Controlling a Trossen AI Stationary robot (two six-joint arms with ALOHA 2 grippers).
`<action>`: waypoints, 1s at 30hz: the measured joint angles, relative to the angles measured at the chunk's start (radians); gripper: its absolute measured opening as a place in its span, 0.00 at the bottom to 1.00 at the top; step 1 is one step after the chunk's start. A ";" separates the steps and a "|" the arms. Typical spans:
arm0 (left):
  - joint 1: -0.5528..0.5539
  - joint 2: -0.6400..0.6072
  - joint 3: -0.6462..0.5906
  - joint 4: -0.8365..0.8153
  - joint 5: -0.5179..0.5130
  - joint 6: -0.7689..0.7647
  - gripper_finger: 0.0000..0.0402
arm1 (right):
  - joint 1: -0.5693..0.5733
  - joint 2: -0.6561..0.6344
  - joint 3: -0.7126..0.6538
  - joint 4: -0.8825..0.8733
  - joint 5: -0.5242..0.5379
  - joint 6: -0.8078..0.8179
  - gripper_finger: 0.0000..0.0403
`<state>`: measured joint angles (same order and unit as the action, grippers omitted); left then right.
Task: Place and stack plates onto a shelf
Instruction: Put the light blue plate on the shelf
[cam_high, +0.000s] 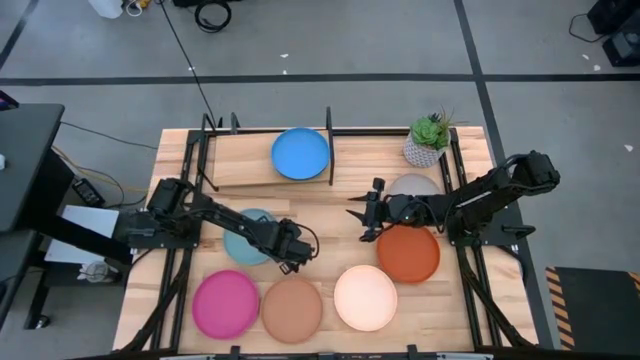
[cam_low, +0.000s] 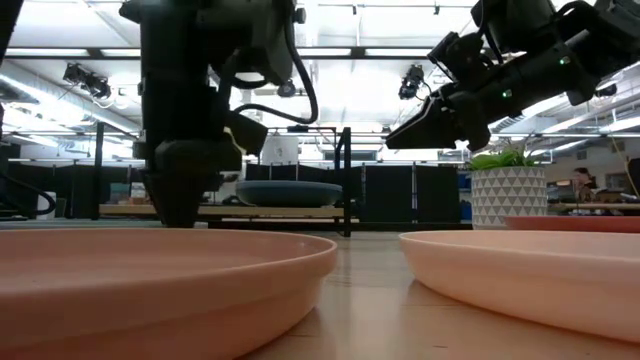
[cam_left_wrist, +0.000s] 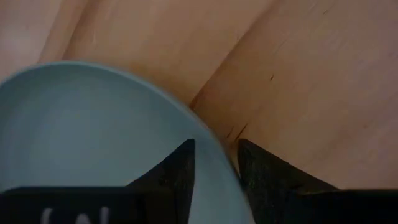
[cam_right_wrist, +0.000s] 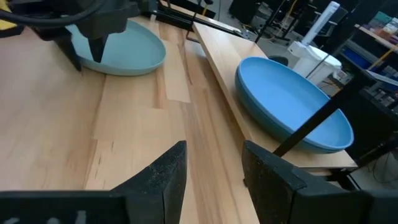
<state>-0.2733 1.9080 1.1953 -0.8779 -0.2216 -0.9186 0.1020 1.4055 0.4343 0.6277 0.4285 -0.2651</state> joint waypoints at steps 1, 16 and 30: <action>0.000 -0.003 0.000 -0.006 0.006 0.011 0.28 | 0.000 0.000 0.000 0.000 -0.008 0.002 0.40; 0.012 -0.259 0.106 -0.124 0.068 0.159 0.04 | 0.000 0.000 0.000 -0.017 -0.015 0.030 0.40; 0.242 -0.287 0.220 -0.506 -0.162 0.508 0.03 | 0.000 0.000 0.000 -0.035 -0.034 0.074 0.40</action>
<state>-0.0318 1.6207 1.4151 -1.3836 -0.3832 -0.4109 0.1020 1.4055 0.4339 0.5923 0.3942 -0.1913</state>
